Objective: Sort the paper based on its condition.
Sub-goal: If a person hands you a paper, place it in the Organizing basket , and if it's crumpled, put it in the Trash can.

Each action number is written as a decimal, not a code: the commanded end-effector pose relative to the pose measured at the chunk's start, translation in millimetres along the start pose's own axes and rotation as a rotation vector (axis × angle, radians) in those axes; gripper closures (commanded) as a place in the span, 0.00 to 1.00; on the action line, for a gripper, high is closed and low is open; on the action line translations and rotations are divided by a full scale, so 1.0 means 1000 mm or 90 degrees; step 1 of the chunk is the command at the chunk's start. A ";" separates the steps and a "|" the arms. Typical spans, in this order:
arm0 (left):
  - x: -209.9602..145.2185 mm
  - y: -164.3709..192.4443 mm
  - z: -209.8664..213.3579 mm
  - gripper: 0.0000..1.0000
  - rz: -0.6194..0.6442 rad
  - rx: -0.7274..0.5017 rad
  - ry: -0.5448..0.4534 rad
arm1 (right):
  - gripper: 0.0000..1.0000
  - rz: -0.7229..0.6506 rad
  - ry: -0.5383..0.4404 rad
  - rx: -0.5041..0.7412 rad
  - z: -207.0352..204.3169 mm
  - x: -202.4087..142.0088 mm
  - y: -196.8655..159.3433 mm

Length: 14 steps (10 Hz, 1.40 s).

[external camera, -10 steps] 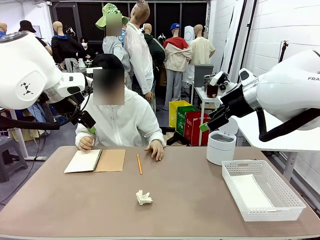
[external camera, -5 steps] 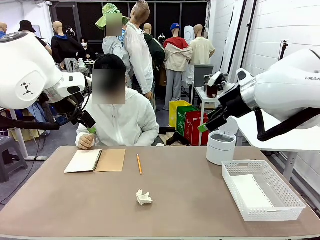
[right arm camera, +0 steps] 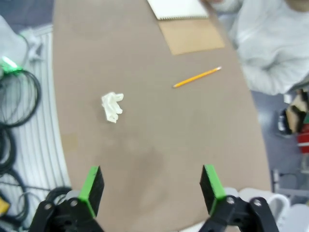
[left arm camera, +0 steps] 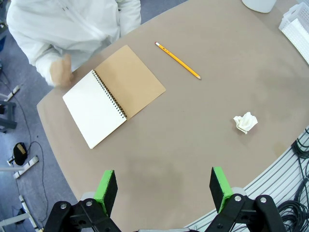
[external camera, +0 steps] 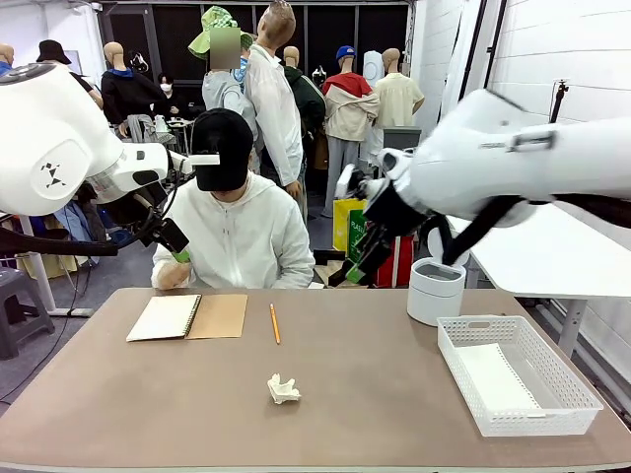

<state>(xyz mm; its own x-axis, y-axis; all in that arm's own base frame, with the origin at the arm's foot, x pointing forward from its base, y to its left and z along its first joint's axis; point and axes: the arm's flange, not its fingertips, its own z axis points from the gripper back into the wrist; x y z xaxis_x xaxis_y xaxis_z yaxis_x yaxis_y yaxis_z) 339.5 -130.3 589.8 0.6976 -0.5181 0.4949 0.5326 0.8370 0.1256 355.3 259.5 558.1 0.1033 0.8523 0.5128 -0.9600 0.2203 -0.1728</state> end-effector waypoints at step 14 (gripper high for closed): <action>0.000 0.002 0.001 0.00 -0.001 -0.001 -0.001 | 0.00 0.113 0.115 0.060 -0.097 0.023 0.009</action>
<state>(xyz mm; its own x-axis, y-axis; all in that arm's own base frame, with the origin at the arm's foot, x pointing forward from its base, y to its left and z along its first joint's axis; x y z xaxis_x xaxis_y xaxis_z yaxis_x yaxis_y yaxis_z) 339.4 -130.4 589.8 0.6975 -0.5182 0.4949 0.5326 0.8370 0.1257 366.9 316.1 493.1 -0.0061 0.9405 0.3397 -0.9838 0.0552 -0.1705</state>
